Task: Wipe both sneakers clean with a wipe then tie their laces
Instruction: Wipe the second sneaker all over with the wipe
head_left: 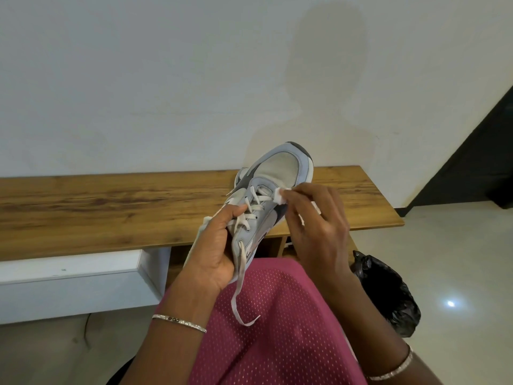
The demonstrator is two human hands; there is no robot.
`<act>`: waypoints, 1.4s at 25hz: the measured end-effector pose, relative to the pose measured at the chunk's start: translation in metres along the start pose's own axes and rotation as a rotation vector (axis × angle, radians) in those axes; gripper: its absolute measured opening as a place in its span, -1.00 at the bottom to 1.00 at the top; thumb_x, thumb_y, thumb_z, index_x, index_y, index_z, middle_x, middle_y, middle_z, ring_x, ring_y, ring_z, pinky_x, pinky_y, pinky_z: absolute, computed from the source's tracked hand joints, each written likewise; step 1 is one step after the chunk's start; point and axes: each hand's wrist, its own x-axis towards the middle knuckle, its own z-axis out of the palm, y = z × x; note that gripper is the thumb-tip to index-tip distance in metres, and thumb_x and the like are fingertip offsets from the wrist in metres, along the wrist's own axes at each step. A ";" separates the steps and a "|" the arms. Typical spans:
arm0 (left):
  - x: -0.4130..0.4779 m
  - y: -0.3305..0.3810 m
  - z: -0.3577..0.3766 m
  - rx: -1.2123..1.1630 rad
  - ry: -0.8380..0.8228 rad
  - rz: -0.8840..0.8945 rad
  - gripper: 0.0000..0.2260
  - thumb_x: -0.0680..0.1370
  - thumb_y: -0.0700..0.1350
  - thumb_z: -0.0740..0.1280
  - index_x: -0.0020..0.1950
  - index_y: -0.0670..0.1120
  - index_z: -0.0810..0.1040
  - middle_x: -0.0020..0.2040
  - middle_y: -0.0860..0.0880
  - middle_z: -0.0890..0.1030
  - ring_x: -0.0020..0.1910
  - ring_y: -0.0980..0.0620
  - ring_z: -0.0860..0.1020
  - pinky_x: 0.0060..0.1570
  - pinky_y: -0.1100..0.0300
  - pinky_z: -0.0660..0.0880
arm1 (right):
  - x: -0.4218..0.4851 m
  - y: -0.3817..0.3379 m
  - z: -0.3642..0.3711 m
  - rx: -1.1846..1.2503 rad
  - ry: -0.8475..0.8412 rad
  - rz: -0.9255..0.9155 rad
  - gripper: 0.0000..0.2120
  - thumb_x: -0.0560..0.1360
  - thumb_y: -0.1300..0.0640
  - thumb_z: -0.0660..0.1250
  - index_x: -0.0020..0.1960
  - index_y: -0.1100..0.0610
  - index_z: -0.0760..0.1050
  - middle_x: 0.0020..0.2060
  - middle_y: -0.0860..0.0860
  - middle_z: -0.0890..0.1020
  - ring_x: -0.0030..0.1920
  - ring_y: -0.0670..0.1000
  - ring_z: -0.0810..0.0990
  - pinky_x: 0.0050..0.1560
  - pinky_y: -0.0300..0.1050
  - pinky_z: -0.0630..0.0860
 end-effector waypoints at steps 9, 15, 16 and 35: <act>-0.003 0.002 0.002 -0.049 -0.016 -0.071 -0.49 0.39 -0.15 0.48 0.33 -0.24 0.58 0.23 -0.29 0.64 0.09 -0.18 0.66 0.09 0.00 0.64 | -0.030 -0.015 0.006 0.051 -0.032 -0.024 -0.85 0.53 0.29 0.37 0.06 0.28 0.66 -0.03 0.17 0.65 0.00 0.05 0.56 -0.04 -0.19 0.51; -0.001 -0.002 0.001 -0.059 0.000 -0.129 -0.54 0.45 -0.14 0.42 0.35 -0.20 0.57 0.20 -0.27 0.66 0.07 -0.19 0.68 0.11 -0.03 0.61 | 0.003 0.014 -0.005 0.011 0.165 0.074 -0.89 0.51 0.31 0.44 0.02 0.30 0.67 -0.05 0.18 0.65 -0.02 0.07 0.59 0.07 -0.34 0.42; 0.000 -0.003 0.000 -0.057 0.006 -0.134 -0.54 0.45 -0.13 0.41 0.35 -0.20 0.57 0.20 -0.27 0.66 0.05 -0.18 0.69 0.07 -0.02 0.62 | -0.002 0.012 -0.004 0.023 0.145 0.068 -0.89 0.51 0.30 0.43 0.02 0.30 0.67 -0.05 0.18 0.65 -0.01 0.06 0.58 0.07 -0.34 0.43; 0.005 -0.001 -0.006 -0.073 -0.009 -0.192 -0.52 0.43 -0.13 0.43 0.34 -0.23 0.58 0.05 -0.24 0.70 -0.11 -0.13 0.71 -0.08 0.02 0.68 | -0.037 0.006 -0.003 0.085 -0.046 -0.019 -0.86 0.45 0.36 0.49 0.01 0.28 0.68 -0.01 0.14 0.69 0.01 0.05 0.64 0.05 -0.15 0.58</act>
